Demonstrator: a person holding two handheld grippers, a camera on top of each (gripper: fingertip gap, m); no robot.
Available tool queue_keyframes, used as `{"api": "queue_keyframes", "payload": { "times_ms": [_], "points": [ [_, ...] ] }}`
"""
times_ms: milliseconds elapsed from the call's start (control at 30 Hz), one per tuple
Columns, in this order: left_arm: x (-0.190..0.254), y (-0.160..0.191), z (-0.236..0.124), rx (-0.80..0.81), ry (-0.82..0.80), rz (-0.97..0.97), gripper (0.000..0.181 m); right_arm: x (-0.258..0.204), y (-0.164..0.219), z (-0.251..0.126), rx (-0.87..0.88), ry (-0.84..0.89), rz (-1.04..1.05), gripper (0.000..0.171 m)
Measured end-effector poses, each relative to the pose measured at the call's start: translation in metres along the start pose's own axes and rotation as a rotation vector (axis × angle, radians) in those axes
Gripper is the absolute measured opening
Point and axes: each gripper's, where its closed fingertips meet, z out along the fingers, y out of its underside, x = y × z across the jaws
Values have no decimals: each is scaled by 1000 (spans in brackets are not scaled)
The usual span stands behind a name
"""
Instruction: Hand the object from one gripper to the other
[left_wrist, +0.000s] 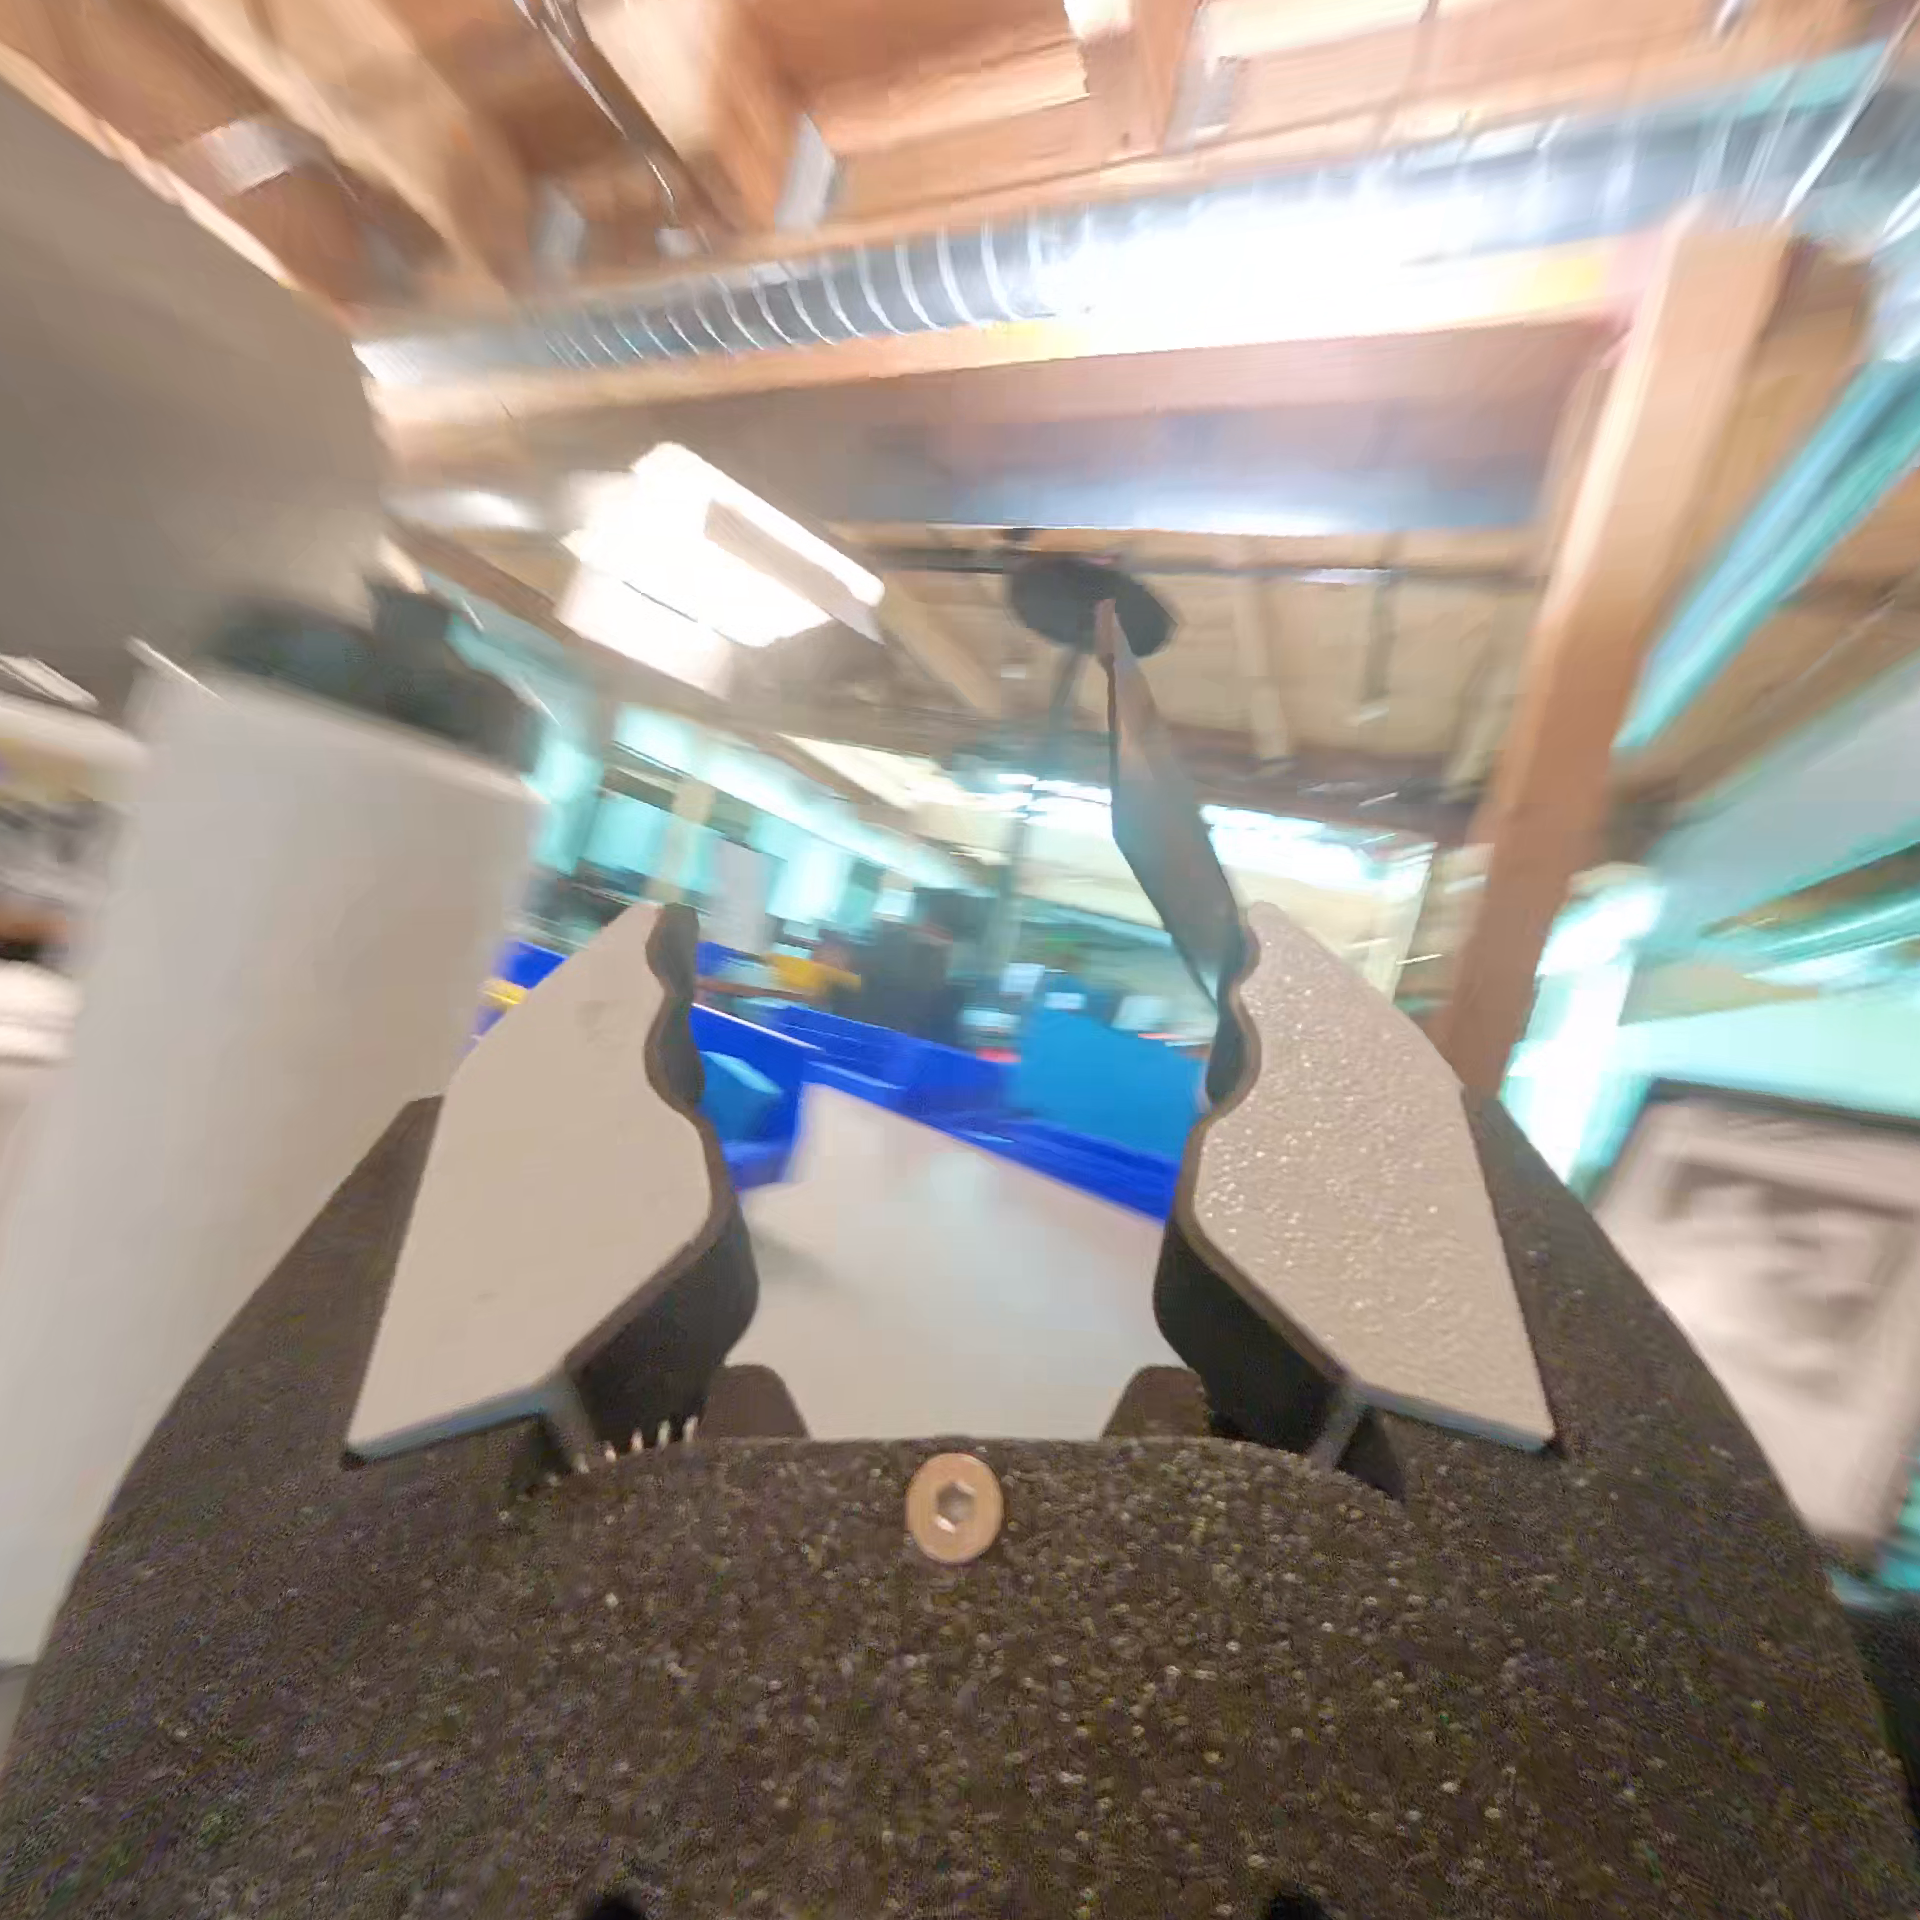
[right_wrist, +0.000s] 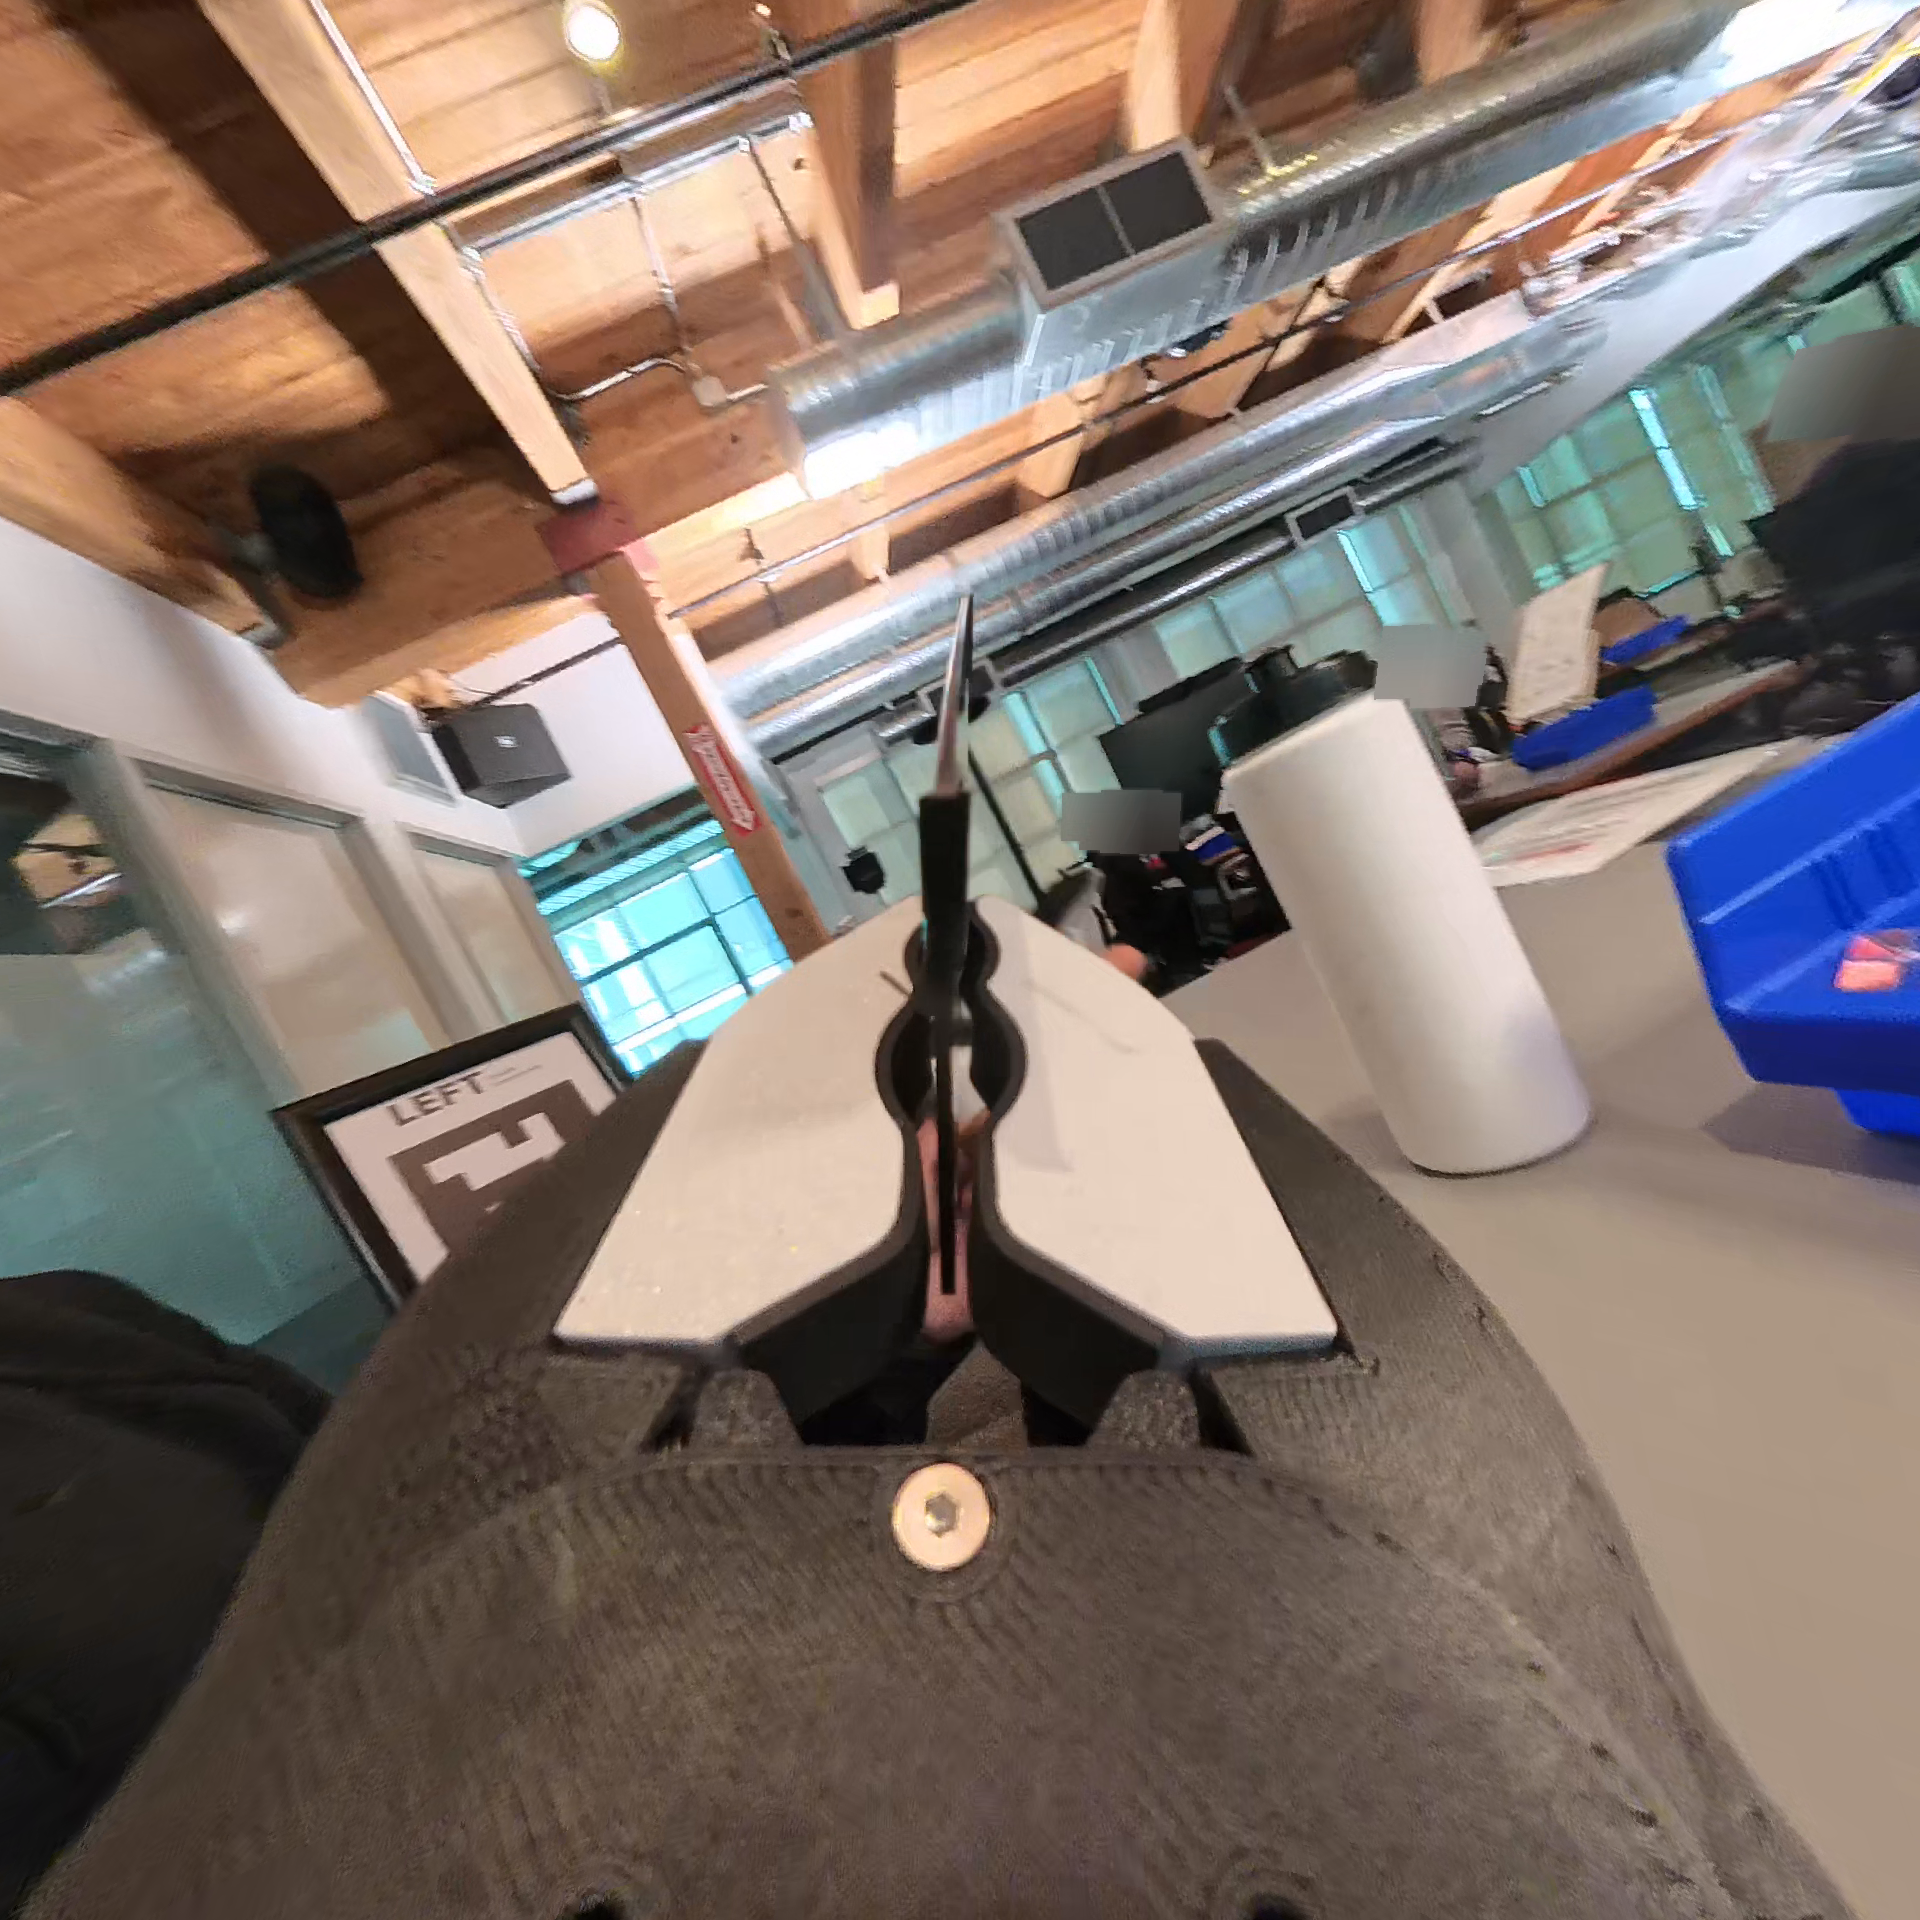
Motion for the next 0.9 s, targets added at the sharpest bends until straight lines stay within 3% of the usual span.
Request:
{"api": "queue_keyframes", "payload": {
  "times_ms": [67, 167, 233, 300, 333, 433, 500, 567, 667, 767, 900],
  "points": [
    [15, 11, 6, -2, 140, -220, 96, -4, 5, 3, -12, -28, -1, 1],
    [38, 24, 15, 5, 259, -355, 87, -5, 21, 10, -66, -30, -4, 1],
    [50, 34, 19, 0, 289, -333, 60, -3, 34, 13, -109, -23, -11, 1],
    [62, 43, 20, -27, 308, -228, 16, 2, 45, 16, -147, 11, -23, 1],
    [61, 44, 20, -33, 275, -146, 3, 8, 48, 16, -160, 48, -25, 5],
    [58, 35, 17, -20, 157, 190, 2, 35, 55, 10, -232, 219, -13, 38],
    [59, 27, 13, -5, 61, 516, 2, 41, 54, 6, -249, 259, -6, 52],
    [68, 26, 9, 1, 13, 872, 2, 34, 48, 7, -235, 234, 20, 52],
    [91, 45, 7, -36, 93, 1271, 2, 15, 46, 13, -248, 123, 149, 59],
    [99, 66, 8, -83, 132, 1496, 1, -1, 46, 14, -257, -14, 340, 69],
    [97, 101, 10, -200, 189, 1780, 1, -1, 54, 10, -292, -62, 456, 73]
  ]
}}
